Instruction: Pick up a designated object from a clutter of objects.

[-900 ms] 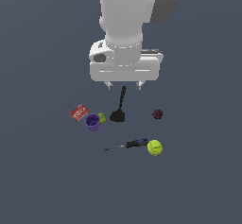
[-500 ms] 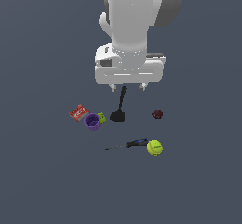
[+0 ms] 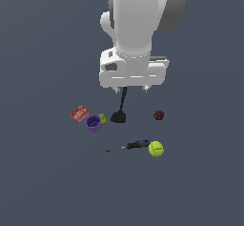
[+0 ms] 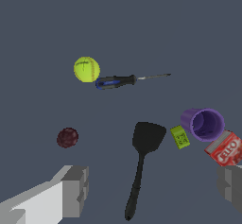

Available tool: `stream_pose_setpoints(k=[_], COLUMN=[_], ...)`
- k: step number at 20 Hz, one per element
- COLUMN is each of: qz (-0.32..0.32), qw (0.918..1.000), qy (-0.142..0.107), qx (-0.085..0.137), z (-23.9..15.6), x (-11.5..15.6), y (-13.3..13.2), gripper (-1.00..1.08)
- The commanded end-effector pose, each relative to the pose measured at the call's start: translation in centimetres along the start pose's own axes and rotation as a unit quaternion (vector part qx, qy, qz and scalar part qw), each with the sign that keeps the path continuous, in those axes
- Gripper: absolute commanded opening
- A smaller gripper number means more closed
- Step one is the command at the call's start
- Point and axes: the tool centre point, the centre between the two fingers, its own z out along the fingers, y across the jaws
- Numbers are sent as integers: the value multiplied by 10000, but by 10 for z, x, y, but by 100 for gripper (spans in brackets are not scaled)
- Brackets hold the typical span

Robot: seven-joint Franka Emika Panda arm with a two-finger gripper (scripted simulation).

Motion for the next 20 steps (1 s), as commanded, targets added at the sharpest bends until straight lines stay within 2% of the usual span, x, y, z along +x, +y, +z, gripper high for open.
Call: stream_pose_setpoints(k=[1, 11, 20], qz=[27, 301, 678], qw=[10000, 9995, 9976], qy=[0, 44, 109], qx=[-4, -37, -76], z=[7, 61, 131], x=[-1, -16, -52], y=[1, 6, 14], gripper=[100, 100, 100])
